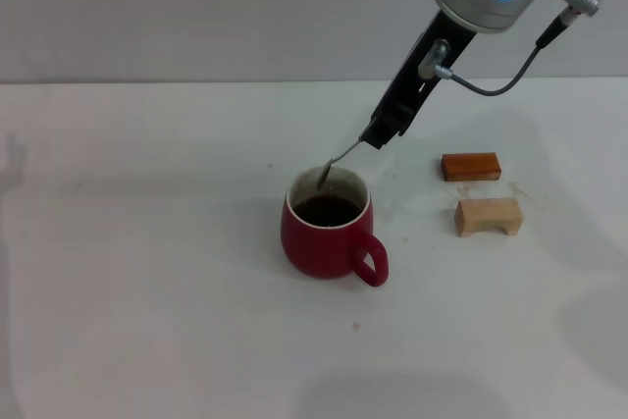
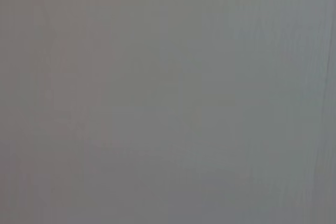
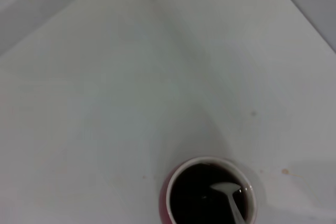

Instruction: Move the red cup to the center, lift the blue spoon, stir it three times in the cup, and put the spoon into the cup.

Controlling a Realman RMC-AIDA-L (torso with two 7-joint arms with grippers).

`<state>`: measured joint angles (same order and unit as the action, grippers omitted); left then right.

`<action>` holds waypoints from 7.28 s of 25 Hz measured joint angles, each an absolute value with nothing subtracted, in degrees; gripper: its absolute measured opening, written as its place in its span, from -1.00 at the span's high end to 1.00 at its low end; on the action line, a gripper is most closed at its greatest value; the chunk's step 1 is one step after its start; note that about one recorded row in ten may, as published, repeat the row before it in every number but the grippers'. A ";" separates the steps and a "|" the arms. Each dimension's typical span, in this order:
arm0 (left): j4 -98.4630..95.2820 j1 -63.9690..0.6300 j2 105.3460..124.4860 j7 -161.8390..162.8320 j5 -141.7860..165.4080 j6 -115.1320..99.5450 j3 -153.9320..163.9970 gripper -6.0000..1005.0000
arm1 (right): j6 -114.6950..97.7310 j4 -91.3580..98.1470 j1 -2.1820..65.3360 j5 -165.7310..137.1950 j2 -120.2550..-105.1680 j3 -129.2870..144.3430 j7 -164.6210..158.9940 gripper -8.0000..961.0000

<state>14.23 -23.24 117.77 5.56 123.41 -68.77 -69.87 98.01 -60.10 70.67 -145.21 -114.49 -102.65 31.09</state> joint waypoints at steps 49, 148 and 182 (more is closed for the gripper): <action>14.47 -24.03 117.86 5.95 123.49 -68.81 -69.66 -0.72 | 84.18 -42.06 75.34 -151.04 -118.43 -99.24 36.07 0.60; 14.85 -25.14 117.95 5.98 123.57 -69.97 -69.78 -0.72 | 82.76 -46.78 75.19 -144.48 -119.11 -95.92 35.94 0.50; 14.86 -26.20 117.95 5.93 123.58 -68.45 -69.78 -0.72 | -41.01 -63.33 15.96 -144.68 -119.65 -69.96 30.00 0.51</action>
<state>14.86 -26.20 117.95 5.93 123.58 -68.45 -69.78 -41.01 -63.32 15.96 -144.68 -119.65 -69.96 30.00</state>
